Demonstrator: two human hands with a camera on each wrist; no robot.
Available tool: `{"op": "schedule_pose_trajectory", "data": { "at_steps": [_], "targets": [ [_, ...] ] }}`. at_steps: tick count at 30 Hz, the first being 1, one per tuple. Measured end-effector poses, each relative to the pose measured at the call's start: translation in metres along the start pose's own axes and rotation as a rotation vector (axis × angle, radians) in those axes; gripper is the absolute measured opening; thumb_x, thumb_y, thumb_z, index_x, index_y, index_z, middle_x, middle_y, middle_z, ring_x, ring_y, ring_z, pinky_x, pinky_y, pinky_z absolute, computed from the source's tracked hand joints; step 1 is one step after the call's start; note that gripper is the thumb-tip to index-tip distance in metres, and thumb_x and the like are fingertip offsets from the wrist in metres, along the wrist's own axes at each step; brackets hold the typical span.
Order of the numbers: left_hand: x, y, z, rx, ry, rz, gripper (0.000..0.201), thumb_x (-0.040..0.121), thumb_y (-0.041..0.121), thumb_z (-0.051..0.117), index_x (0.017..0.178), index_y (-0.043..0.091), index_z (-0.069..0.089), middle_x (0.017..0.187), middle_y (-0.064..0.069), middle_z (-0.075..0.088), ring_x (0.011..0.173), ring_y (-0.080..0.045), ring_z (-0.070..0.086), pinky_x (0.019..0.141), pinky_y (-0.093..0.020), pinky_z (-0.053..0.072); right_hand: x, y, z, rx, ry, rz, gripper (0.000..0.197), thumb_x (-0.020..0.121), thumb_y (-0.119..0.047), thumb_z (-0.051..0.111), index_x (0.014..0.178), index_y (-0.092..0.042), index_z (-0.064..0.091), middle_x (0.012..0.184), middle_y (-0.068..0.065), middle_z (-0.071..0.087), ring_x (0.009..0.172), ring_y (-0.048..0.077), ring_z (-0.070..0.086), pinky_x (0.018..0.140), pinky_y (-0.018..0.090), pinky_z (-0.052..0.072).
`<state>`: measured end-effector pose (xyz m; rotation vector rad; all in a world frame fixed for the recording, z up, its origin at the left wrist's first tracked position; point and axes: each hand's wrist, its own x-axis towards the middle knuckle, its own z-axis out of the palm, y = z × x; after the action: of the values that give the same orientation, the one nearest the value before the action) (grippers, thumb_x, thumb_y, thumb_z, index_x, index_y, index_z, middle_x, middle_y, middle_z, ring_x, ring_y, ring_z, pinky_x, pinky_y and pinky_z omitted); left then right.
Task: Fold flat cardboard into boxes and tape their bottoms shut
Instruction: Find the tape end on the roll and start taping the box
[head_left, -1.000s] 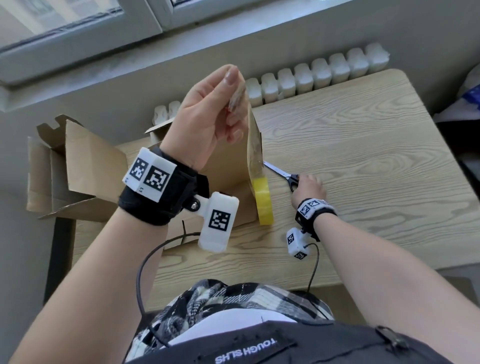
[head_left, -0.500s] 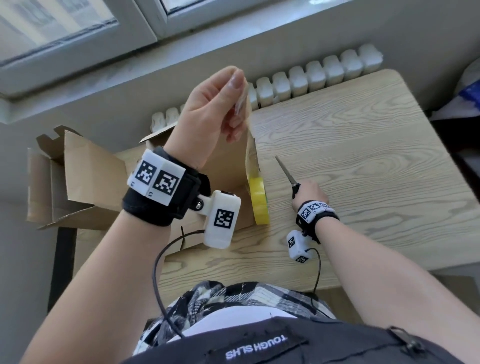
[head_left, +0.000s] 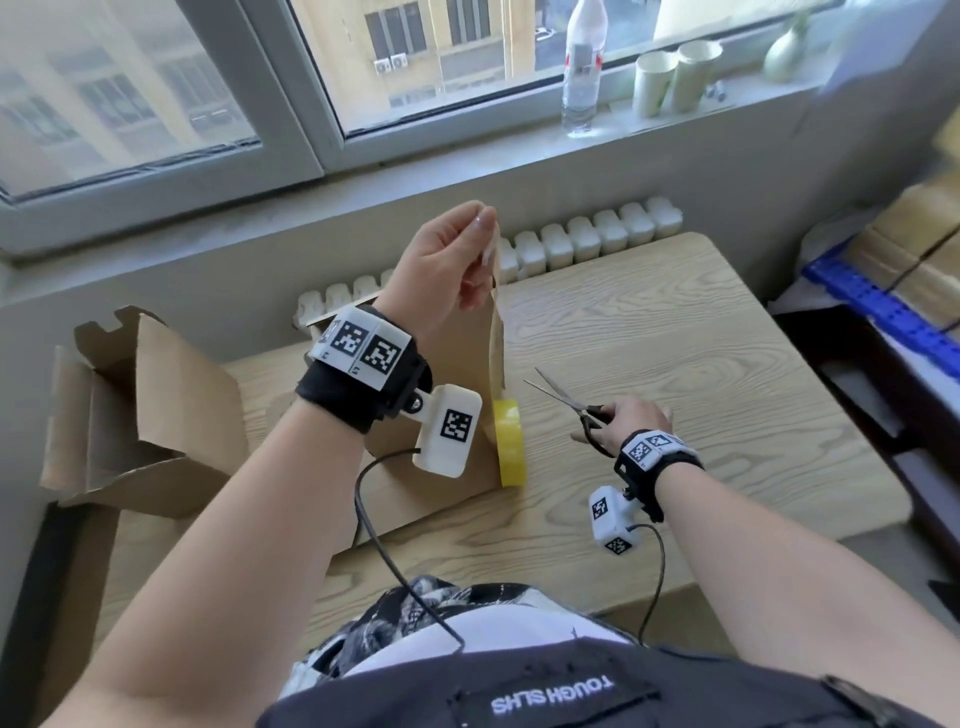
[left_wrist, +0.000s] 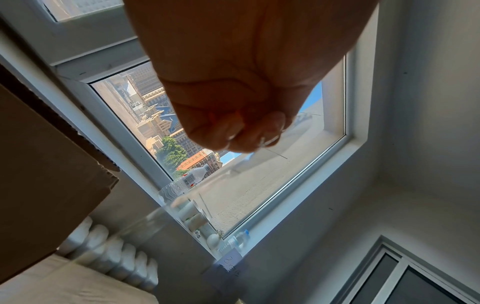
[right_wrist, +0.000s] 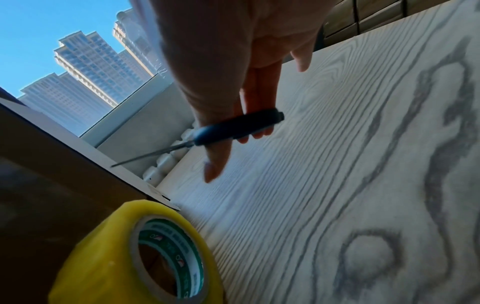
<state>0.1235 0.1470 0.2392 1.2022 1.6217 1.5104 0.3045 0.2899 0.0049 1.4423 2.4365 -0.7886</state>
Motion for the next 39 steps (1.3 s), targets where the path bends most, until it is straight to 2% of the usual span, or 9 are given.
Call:
{"op": "schedule_pose_trajectory", "data": {
  "at_steps": [6,10,16,21,25,30,34,36,39],
  "targets": [
    [-0.004,-0.001,-0.012,-0.009,0.008,0.0,0.037,0.107,0.019,0.036,0.071,0.012,0.041,0.055,0.004,0.042,0.045,-0.016,0.04,0.042,-0.022,0.033,-0.017,-0.001,-0.003,-0.038,0.039,-0.121,0.045,0.074,-0.03,0.083,0.114,-0.026,0.064,0.122,-0.008,0.063,0.121,0.016,0.055,0.115,0.044,0.024],
    [-0.008,0.0,-0.011,-0.007,0.007,0.002,0.037,0.107,0.018,0.035,0.071,0.013,0.041,0.053,0.007,0.044,0.044,-0.015,0.04,0.042,-0.022,0.033,-0.025,-0.015,-0.003,-0.162,0.041,-0.228,0.04,0.081,-0.041,0.072,0.118,-0.029,0.062,0.123,-0.009,0.063,0.121,0.015,0.055,0.112,0.036,0.021],
    [-0.014,0.001,-0.007,-0.009,-0.006,0.013,0.035,0.105,0.021,0.037,0.071,0.013,0.04,0.054,0.005,0.044,0.044,-0.017,0.043,0.04,-0.023,0.034,-0.029,-0.047,-0.003,-0.446,0.017,-0.262,0.036,0.089,-0.051,0.058,0.122,-0.038,0.062,0.118,-0.009,0.064,0.116,0.015,0.059,0.118,0.045,0.01],
    [-0.019,0.004,-0.007,0.031,-0.001,0.001,0.037,0.108,0.017,0.033,0.072,0.013,0.041,0.054,0.009,0.048,0.047,-0.011,0.055,0.042,-0.025,0.039,-0.033,-0.059,-0.008,-0.625,0.115,-0.303,0.029,0.09,-0.053,0.058,0.104,-0.029,0.067,0.102,-0.005,0.07,0.096,0.018,0.066,0.1,0.036,0.029],
    [-0.023,0.006,-0.009,-0.019,0.023,0.015,0.037,0.108,0.018,0.033,0.072,0.013,0.041,0.058,0.003,0.048,0.05,-0.012,0.059,0.045,-0.027,0.043,-0.034,-0.062,-0.009,-0.648,0.128,-0.293,0.016,0.087,-0.04,0.063,0.083,-0.026,0.056,0.093,-0.004,0.07,0.087,0.018,0.066,0.093,0.034,0.031],
    [-0.024,0.01,-0.016,-0.105,0.046,0.038,0.036,0.106,0.021,0.034,0.072,0.013,0.039,0.058,0.005,0.049,0.052,-0.014,0.061,0.046,-0.028,0.043,-0.03,-0.066,-0.008,-0.579,0.117,-0.225,0.017,0.084,-0.036,0.07,0.094,-0.023,0.065,0.096,-0.004,0.07,0.093,0.019,0.067,0.077,0.029,0.032],
    [-0.029,0.012,-0.021,-0.157,0.089,0.052,0.033,0.105,0.022,0.035,0.073,0.013,0.04,0.059,0.006,0.051,0.053,-0.015,0.061,0.047,-0.026,0.046,-0.029,-0.061,-0.003,-0.309,0.065,-0.118,0.032,0.078,-0.042,0.078,0.096,-0.018,0.068,0.099,0.004,0.069,0.097,0.027,0.066,0.069,0.027,0.041],
    [-0.032,0.013,-0.024,-0.185,0.13,0.065,0.033,0.105,0.022,0.035,0.075,0.012,0.042,0.061,0.004,0.054,0.056,-0.017,0.061,0.048,-0.028,0.047,-0.029,-0.054,0.002,-0.145,0.036,-0.044,0.035,0.074,-0.044,0.081,0.09,-0.015,0.071,0.087,0.007,0.068,0.089,0.028,0.066,0.068,0.027,0.045],
    [-0.037,0.013,-0.029,-0.186,0.174,0.064,0.035,0.108,0.02,0.033,0.075,0.012,0.043,0.061,0.004,0.055,0.058,-0.018,0.062,0.05,-0.029,0.048,-0.028,-0.046,0.012,0.099,0.024,0.085,0.036,0.067,-0.042,0.088,0.065,-0.012,0.068,0.061,0.005,0.06,0.071,0.026,0.063,0.061,0.026,0.044]
  ]
}}
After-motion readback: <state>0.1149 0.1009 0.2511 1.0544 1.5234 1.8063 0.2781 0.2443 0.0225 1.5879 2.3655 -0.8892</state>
